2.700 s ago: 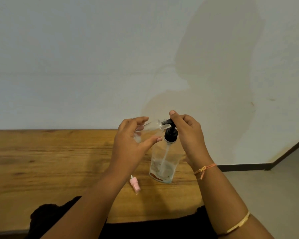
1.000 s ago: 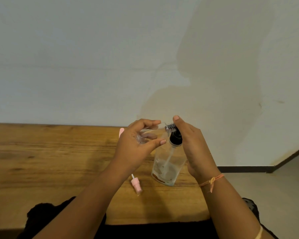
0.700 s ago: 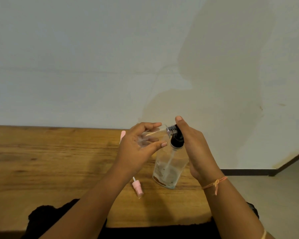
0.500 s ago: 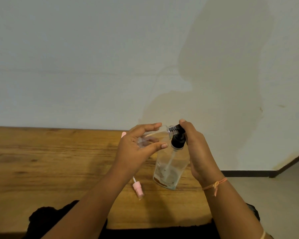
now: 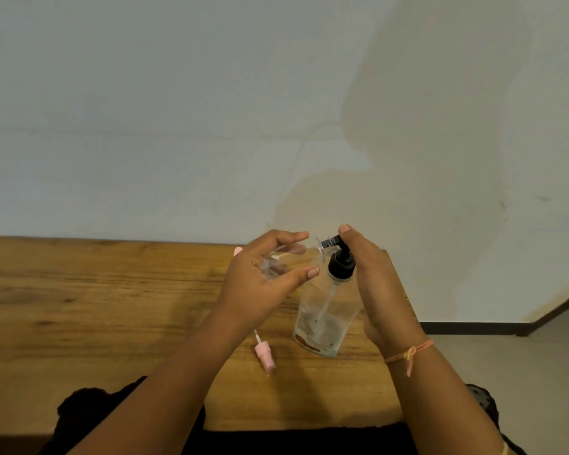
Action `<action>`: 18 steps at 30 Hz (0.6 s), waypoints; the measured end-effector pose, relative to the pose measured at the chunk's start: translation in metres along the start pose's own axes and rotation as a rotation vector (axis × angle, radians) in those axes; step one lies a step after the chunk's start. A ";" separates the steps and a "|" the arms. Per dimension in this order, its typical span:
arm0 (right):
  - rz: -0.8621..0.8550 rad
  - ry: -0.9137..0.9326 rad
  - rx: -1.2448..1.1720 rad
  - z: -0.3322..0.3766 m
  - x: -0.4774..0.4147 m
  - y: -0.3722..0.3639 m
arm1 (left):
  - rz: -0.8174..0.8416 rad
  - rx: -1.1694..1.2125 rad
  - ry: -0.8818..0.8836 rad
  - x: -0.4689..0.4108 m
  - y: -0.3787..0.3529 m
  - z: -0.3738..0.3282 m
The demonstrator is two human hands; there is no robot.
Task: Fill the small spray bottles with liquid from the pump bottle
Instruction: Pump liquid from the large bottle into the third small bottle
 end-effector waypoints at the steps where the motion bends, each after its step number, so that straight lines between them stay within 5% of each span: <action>1: 0.007 -0.023 -0.005 -0.001 -0.003 0.002 | 0.003 -0.004 -0.016 0.000 0.000 -0.002; 18: -0.008 -0.043 -0.034 -0.004 -0.003 0.002 | 0.011 0.000 -0.074 0.000 -0.003 -0.005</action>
Point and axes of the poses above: each hand's wrist, its own x-axis away from the middle knuckle, its own y-axis out of the back of the hand, z = x × y, the point moved 7 cm from there along -x, towards the middle knuckle, and after that the axes turned 8 degrees about -y, right-handed, at the moved point
